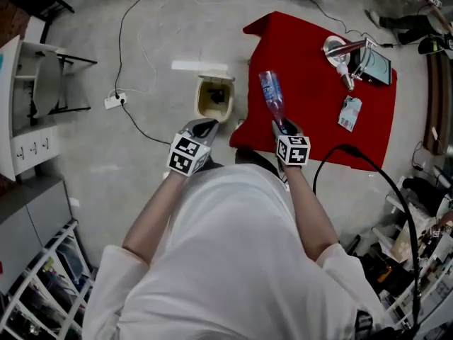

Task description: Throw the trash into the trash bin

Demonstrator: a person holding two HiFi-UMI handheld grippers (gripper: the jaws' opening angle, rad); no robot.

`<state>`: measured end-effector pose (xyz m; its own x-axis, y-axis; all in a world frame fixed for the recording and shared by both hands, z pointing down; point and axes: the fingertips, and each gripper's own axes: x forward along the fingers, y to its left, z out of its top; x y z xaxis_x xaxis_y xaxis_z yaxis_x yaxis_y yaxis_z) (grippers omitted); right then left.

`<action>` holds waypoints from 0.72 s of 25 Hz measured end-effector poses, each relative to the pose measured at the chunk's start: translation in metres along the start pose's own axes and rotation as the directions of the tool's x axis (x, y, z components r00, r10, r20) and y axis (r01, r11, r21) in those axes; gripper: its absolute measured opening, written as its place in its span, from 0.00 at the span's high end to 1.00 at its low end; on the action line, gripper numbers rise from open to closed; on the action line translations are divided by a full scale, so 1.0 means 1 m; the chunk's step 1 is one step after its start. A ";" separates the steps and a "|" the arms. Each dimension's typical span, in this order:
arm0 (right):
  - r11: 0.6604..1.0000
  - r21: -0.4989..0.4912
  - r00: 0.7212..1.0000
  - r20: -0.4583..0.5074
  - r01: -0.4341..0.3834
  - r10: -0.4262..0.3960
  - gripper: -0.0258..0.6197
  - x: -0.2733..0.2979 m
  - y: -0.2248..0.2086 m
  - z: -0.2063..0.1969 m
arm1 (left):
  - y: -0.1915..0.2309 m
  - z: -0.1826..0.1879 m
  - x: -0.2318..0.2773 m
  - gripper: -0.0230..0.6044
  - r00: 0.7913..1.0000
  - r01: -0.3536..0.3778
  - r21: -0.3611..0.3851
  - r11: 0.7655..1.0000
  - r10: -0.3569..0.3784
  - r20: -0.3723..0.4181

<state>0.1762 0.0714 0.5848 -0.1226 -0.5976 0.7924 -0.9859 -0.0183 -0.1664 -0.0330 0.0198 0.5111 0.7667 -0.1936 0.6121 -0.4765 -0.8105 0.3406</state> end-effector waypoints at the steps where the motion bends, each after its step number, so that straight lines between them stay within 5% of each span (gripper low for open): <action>1: 1.000 -0.014 1.000 -0.003 -0.015 0.015 0.72 0.003 0.011 0.002 | 0.005 -0.003 -0.005 0.96 1.000 -0.008 -0.009 1.000 0.008 0.003; 10: 0.987 -0.100 0.992 -0.024 -0.123 0.121 0.72 0.025 0.088 0.006 | 0.035 -0.025 -0.043 0.96 0.998 -0.065 -0.054 0.996 0.066 0.010; 18: 0.986 -0.058 0.985 -0.078 -0.158 0.153 0.72 0.043 0.118 -0.011 | 0.056 -0.045 -0.059 0.96 0.995 -0.098 -0.105 0.990 0.100 0.011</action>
<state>0.0536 0.0524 0.6064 -0.2809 -0.5290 0.8008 -0.9590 0.1228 -0.2552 -0.1242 0.0106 0.5265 0.7202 -0.2796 0.6350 -0.5920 -0.7249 0.3522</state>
